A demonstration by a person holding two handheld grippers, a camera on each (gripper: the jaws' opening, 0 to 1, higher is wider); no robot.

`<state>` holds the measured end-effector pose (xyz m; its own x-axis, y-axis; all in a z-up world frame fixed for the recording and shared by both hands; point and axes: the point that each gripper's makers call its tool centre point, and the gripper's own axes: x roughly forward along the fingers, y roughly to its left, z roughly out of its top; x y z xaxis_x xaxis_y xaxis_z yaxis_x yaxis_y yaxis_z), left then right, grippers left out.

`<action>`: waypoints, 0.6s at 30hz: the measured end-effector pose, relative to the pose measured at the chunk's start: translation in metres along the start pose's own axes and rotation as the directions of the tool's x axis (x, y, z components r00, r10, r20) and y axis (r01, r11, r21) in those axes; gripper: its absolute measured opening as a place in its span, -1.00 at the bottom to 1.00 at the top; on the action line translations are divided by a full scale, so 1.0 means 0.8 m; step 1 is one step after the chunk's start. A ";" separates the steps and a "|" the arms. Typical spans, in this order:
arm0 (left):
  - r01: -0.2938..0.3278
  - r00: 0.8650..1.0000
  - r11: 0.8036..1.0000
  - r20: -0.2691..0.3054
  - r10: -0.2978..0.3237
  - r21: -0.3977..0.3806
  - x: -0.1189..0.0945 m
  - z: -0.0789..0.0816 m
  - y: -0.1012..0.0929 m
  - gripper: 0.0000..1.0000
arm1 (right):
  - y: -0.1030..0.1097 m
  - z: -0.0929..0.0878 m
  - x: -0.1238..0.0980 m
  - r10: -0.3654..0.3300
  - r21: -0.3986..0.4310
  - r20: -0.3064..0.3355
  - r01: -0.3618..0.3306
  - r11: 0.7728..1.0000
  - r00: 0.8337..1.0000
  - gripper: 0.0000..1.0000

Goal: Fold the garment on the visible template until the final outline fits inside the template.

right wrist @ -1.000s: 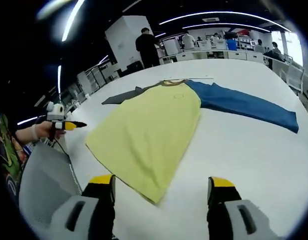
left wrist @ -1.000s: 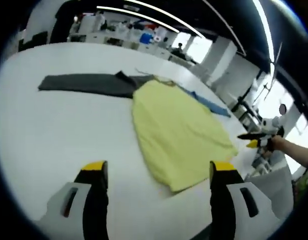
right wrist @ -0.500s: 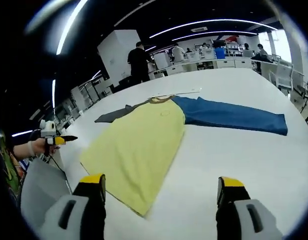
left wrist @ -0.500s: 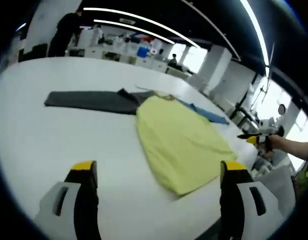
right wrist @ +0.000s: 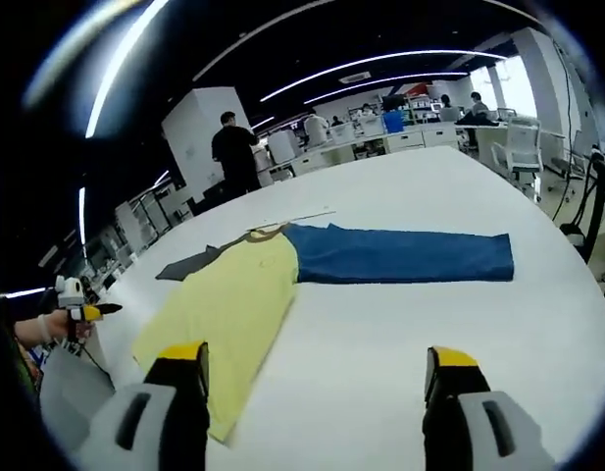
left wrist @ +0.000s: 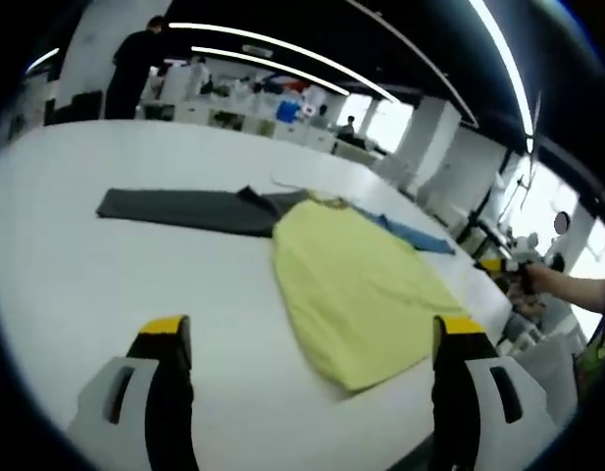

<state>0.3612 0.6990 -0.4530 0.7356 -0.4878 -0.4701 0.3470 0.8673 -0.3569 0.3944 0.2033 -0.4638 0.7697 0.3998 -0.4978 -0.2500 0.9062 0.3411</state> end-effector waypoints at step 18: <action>0.018 1.000 0.999 -0.023 -0.017 0.049 0.010 0.019 -0.007 0.98 | -0.120 0.066 0.014 -0.179 0.019 0.041 0.178 0.984 0.983 0.68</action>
<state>0.3736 0.6918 -0.4426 0.7161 -0.5046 -0.4822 0.3884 0.8621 -0.3254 0.4580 0.1139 -0.4603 0.8252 0.2254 -0.5179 -0.0976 0.9600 0.2623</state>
